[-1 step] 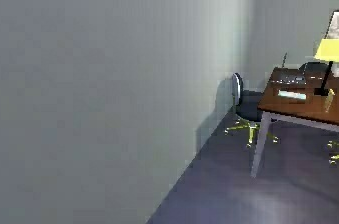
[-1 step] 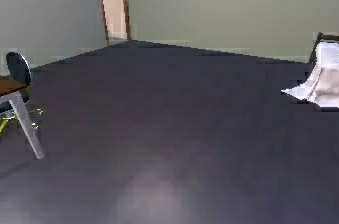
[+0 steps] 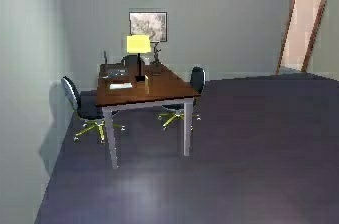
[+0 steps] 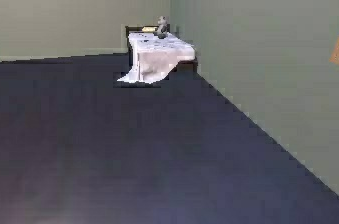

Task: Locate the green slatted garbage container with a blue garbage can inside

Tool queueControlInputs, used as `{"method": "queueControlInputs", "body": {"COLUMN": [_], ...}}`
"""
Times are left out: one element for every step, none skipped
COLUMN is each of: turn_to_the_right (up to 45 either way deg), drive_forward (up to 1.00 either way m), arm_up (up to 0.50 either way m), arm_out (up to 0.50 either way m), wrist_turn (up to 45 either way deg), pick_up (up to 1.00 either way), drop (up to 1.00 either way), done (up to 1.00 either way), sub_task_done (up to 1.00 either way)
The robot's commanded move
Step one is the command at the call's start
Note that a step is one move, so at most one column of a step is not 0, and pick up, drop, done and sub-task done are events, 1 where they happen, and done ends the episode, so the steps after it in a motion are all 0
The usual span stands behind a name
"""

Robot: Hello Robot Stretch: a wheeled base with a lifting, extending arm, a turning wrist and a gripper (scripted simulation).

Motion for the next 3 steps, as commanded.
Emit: {"method": "queueControlInputs", "body": {"turn_to_the_right": [30.0, 0.0, 0.0], "drive_forward": [0.0, 1.0, 1.0], "arm_up": [0.0, 0.0, 0.0], "arm_out": [0.0, 0.0, 0.0], "wrist_turn": [0.0, 0.0, 0.0], "pick_up": [0.0, 0.0, 0.0], "drop": [0.0, 0.0, 0.0], "done": [0.0, 0.0, 0.0], "sub_task_done": [0.0, 0.0, 0.0]}}
